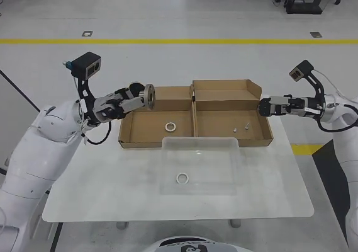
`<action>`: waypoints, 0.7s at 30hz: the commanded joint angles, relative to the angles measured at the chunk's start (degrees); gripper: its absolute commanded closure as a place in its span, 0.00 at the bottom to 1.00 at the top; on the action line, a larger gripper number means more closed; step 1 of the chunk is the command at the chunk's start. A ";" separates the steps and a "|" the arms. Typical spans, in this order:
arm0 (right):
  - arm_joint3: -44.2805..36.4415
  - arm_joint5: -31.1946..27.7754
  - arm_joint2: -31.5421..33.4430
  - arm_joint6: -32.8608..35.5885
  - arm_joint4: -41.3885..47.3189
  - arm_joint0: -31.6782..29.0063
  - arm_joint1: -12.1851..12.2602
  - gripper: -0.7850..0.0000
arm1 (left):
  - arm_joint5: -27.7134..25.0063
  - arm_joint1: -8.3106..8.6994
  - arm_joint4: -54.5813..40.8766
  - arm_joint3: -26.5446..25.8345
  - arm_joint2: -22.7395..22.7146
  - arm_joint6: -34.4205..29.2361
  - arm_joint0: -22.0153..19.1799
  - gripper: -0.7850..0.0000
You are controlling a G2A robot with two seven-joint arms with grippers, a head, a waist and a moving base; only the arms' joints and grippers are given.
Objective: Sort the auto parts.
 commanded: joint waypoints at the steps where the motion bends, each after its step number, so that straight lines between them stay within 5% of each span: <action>1: 0.00 0.00 0.00 0.00 0.02 0.00 0.00 0.00 | 0.18 -0.12 -1.19 -1.44 -0.14 1.55 1.01 1.00; 10: 0.00 0.00 0.00 0.00 0.02 0.00 0.00 0.00 | -0.25 -0.68 -15.17 -6.67 -2.64 -0.16 5.25 1.00; 21: 0.00 0.00 0.00 0.00 0.02 0.00 0.00 0.00 | -0.25 -3.73 -28.77 -10.98 -8.64 -0.28 10.95 1.00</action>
